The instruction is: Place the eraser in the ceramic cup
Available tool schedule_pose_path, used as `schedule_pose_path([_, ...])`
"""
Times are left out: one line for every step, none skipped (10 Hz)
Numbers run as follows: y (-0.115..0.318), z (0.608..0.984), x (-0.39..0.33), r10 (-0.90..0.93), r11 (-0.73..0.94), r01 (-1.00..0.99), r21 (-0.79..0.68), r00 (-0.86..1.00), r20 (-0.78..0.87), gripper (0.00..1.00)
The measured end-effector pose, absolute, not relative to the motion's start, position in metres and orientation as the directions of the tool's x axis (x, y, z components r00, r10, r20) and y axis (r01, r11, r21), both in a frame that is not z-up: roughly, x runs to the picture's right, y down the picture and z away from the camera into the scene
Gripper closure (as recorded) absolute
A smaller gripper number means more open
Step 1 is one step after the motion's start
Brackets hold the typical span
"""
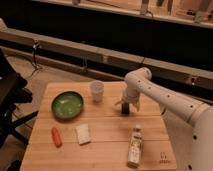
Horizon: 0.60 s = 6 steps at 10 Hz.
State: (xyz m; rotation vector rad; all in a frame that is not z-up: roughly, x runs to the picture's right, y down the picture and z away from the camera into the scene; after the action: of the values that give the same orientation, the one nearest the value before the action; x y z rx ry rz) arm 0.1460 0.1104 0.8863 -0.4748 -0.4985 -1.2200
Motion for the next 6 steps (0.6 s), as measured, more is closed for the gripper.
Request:
schedule_pose_path([0.11, 0.892, 0.143, -0.764, 0.265, 0.961, -0.076, 0.258, 0.592, 0.2])
schedule_pose_path([0.111, 0.898, 0.141, -0.767, 0.255, 0.964, -0.077, 0.251, 0.591, 0.2])
schedule_pose_path([0.113, 0.906, 0.142, -0.768, 0.246, 0.966, -0.082, 0.246, 0.592, 0.2])
schedule_pose_path([0.114, 0.914, 0.139, -0.769, 0.234, 0.969, -0.083, 0.237, 0.594, 0.2])
schedule_pose_path([0.113, 0.92, 0.136, -0.767, 0.225, 0.97, -0.089, 0.232, 0.598, 0.2])
schedule_pose_path([0.114, 0.925, 0.135, -0.765, 0.219, 0.971, -0.098, 0.233, 0.601, 0.23])
